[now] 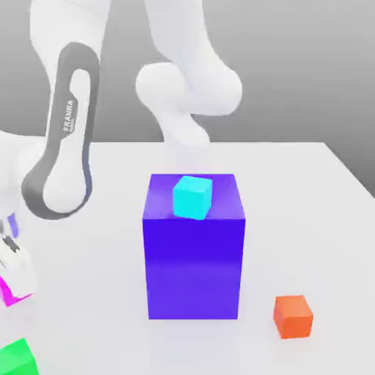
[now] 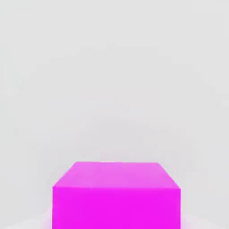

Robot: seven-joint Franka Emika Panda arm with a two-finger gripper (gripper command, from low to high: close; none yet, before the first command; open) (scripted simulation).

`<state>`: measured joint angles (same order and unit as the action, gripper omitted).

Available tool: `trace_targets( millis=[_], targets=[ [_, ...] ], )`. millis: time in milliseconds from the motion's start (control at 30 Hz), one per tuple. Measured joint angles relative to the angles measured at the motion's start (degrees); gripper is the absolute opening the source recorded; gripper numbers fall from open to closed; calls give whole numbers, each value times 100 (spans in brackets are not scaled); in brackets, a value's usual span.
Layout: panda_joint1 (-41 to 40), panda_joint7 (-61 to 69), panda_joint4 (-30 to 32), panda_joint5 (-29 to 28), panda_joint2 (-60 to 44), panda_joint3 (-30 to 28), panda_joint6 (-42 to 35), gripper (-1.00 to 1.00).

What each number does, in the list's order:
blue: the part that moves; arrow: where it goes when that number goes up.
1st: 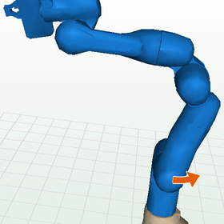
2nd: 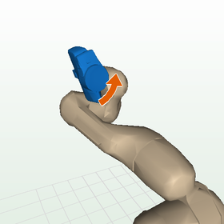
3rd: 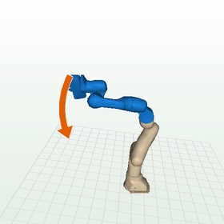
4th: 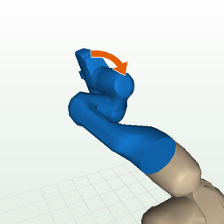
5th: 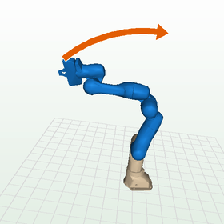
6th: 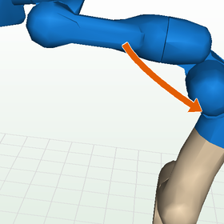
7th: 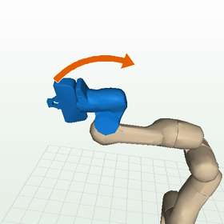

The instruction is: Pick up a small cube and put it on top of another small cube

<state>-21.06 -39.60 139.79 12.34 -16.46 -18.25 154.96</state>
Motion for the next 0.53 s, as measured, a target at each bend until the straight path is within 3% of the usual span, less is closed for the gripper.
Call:
trace_targets(
  millis=[233, 333, 367, 533],
  targets=[
    [576, -14, -1341, -439, -223, 426, -1064, -100],
    [571, 122, -1529, -294, -723, 581, -760, -100],
    [534, 170, -1553, -228, -911, 639, -599, 100],
    [534, 170, -1553, -228, -911, 639, -599, 100]
  ],
)
